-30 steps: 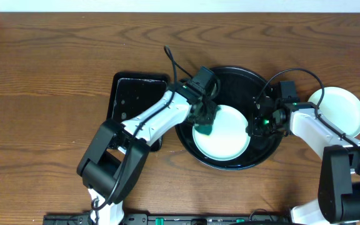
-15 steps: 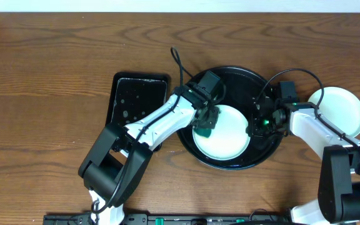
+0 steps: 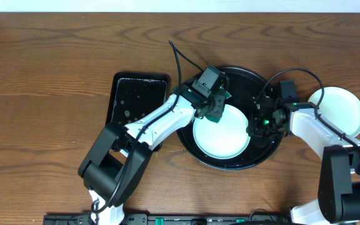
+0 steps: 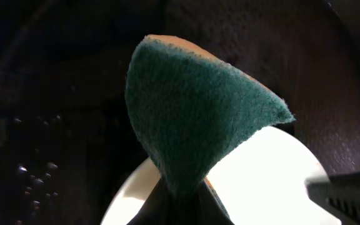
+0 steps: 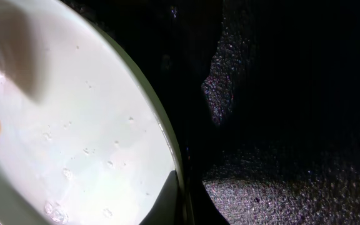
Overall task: Clean dirty plates on tray and stack at the side
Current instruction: 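Keep scrubbing the plate near its left rim with the sponge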
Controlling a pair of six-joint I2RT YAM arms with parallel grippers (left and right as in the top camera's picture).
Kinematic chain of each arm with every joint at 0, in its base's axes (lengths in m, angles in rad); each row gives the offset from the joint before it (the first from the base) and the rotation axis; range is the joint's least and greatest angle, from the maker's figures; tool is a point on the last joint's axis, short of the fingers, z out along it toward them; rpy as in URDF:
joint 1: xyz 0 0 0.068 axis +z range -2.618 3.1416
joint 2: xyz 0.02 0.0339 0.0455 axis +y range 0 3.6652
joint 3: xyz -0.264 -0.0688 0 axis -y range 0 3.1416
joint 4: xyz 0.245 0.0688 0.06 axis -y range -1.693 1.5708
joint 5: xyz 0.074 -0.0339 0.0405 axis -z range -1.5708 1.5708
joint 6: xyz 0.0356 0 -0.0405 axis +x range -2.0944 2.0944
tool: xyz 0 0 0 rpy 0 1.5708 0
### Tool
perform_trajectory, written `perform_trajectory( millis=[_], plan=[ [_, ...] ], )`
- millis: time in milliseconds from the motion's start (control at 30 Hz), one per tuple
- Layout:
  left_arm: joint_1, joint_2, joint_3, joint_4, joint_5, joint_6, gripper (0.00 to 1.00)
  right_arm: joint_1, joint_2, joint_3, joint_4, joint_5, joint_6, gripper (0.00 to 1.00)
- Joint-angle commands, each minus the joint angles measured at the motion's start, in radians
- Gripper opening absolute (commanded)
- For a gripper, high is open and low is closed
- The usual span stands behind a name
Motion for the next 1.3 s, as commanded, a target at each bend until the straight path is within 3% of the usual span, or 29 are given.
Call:
perform_trajectory(
  millis=[0,267,833,1000,1133,1267],
  plan=[
    [-0.004,0.002,0.000,-0.069,0.030,-0.016,0.07,-0.012,0.010,-0.007,-0.002,0.056,-0.007,0.01],
    [-0.004,0.002,-0.001,-0.306,-0.237,0.070,0.08,-0.012,0.010,-0.007,-0.004,0.056,-0.007,0.01],
    [-0.006,-0.051,0.002,-0.285,0.187,0.076,0.07,-0.012,0.010,-0.007,-0.003,0.056,-0.007,0.01],
    [-0.007,-0.041,0.002,-0.199,0.158,0.066,0.07,-0.012,0.010,-0.007,-0.004,0.056,-0.007,0.01],
    [-0.025,0.004,0.000,-0.176,0.166,-0.032,0.08,-0.012,0.010,-0.007,-0.003,0.056,-0.007,0.01],
    [-0.044,0.047,-0.001,-0.177,0.129,-0.024,0.08,-0.012,0.010,-0.007,0.000,0.056,-0.007,0.01]
  ],
)
